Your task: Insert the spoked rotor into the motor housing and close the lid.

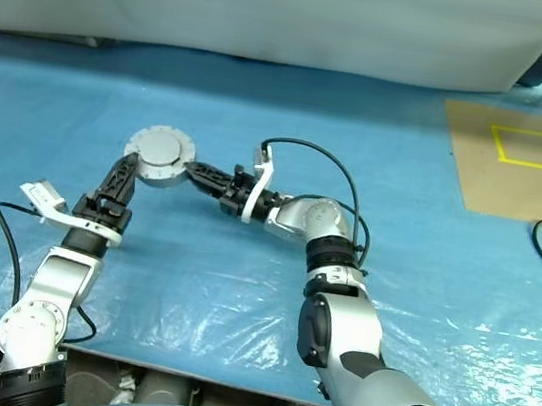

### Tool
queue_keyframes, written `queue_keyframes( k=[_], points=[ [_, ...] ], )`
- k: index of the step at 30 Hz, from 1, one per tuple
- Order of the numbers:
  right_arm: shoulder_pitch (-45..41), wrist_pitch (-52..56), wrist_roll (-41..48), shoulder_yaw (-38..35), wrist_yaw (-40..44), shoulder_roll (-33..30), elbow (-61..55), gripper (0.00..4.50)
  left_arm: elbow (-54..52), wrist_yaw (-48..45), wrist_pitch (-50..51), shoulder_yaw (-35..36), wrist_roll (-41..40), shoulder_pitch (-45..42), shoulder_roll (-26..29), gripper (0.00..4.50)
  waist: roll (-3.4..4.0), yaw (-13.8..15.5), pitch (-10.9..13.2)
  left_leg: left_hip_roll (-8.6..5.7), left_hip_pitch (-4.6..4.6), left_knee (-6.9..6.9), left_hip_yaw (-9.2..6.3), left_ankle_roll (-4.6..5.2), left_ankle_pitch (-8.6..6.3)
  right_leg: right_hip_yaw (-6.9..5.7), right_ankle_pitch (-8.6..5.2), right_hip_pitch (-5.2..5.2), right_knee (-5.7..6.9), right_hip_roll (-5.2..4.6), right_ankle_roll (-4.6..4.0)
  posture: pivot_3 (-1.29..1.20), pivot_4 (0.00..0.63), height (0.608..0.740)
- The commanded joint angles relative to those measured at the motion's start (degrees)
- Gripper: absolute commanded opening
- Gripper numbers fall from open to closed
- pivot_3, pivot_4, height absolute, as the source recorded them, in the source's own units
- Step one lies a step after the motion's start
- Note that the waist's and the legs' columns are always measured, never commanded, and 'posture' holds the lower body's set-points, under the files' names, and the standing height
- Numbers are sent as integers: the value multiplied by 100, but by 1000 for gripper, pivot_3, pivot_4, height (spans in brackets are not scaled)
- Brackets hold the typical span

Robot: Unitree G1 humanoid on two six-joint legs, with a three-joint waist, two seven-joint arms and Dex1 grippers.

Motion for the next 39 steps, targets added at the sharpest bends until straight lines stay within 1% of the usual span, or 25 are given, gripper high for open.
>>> queue_keyframes(
  k=[1, 5, 8, 11, 14, 15, 16, 21, 24, 26, 28, 33, 36, 39],
  points=[
    [-294, 109, 276, 196, 364, 648, -391, 1058, -185, 93, 164, -131, -346, -174, 49, 4473, -1, 1, 0, 0, 0, 2, -2, 0, 0, 0, 0, 0, 4, 0, 0, 0, 150, 740],
    [-270, 86, 269, 344, 420, 632, -396, 1058, -72, 184, 246, -182, -479, -320, 91, 4473, -1, -1, 1, 1, 4, 21, -7, 0, 0, 1, 0, 0, 29, 0, 0, 0, 150, 740],
    [-263, 65, 266, 387, 423, 624, -389, 1058, 15, 221, 227, -173, -428, -364, 126, 4473, -1, -2, 1, 1, 5, 30, -7, -1, 0, 5, 0, 0, 39, -1, 0, 0, 150, 740],
    [-252, 51, 261, 406, 420, 614, -392, 1058, 177, 301, -4, -20, -413, -483, 40, 3864, -2, 1, 1, 0, 5, 33, -9, 0, 0, 5, 0, 0, 42, -1, 0, 0, 150, 740],
    [-248, 13, 228, 443, 428, 598, -377, 1058, 196, 258, -75, 9, -394, -507, 27, 2856, -3, 0, 2, 0, 2, 37, -12, 0, 0, 5, 0, 1, 43, -1, 1, 0, 150, 740],
    [-251, -5, 219, 450, 435, 595, -363, 1058, 185, 247, -122, 18, -404, -520, 0, 2692, -3, -1, 2, 0, 2, 38, -12, 0, 0, 6, 0, 1, 42, -1, 1, 0, 150, 740],
    [-257, -24, 210, 454, 443, 592, -348, 1058, 175, 240, -164, 25, -420, -535, -23, 2626, -3, -2, 2, 0, 2, 37, -12, 0, 0, 6, 0, 1, 42, -1, 1, 0, 150, 740],
    [-281, -114, 184, 475, 428, 589, -295, 1058, 221, 247, -277, 21, -337, -572, -78, 2615, -4, -1, 2, 0, 2, 37, -13, 0, 0, 4, 0, 1, 42, -1, 0, 0, 150, 740],
    [-319, -218, 169, 440, 355, 600, -215, 1058, 358, 458, -371, 15, -142, -657, -101, 2606, -4, 0, 2, 0, 2, 38, -13, 0, 0, 5, 0, 1, 43, -1, 1, 0, 150, 740],
    [-387, -359, 160, 347, 227, 611, -57, 1058, 418, 505, -393, 37, -207, -740, -158, 2606, -4, -1, 2, 0, 2, 40, -14, 0, 0, 5, 0, 1, 45, -1, 1, 0, 150, 740],
    [-442, -495, 127, 322, 174, 606, 34, 1810, 426, 520, -436, 84, -359, -845, -255, 2606, -4, -9, 2, 0, 2, 41, -14, 0, 0, 6, 0, 3, 45, -2, 1, 0, 150, 740],
    [-590, -1240, -128, 294, -56, 594, 323, 3457, 654, 555, -887, 465, -774, -1288, -556, 2606, -9, -17, 5, -1, 2, 41, -14, 0, 0, 5, 0, 2, 45, 2, 1, 0, 150, 740],
    [-691, -1780, -273, 280, -187, 604, 409, 3457, 1192, 436, -1279, 756, -549, -1653, -473, 2606, -17, -11, 10, -1, 2, 41, -15, 0, 0, 5, 0, 2, 45, 0, 1, 0, 150, 740],
    [-782, -2049, -323, 298, -201, 592, 360, 3457, 2390, 36, -1660, 936, 36, -2103, -110, 2606, -21, -7, 12, -4, 3, 44, -15, 1, 0, 6, 0, 3, 46, 0, 2, 0, 150, 740]
  ],
)
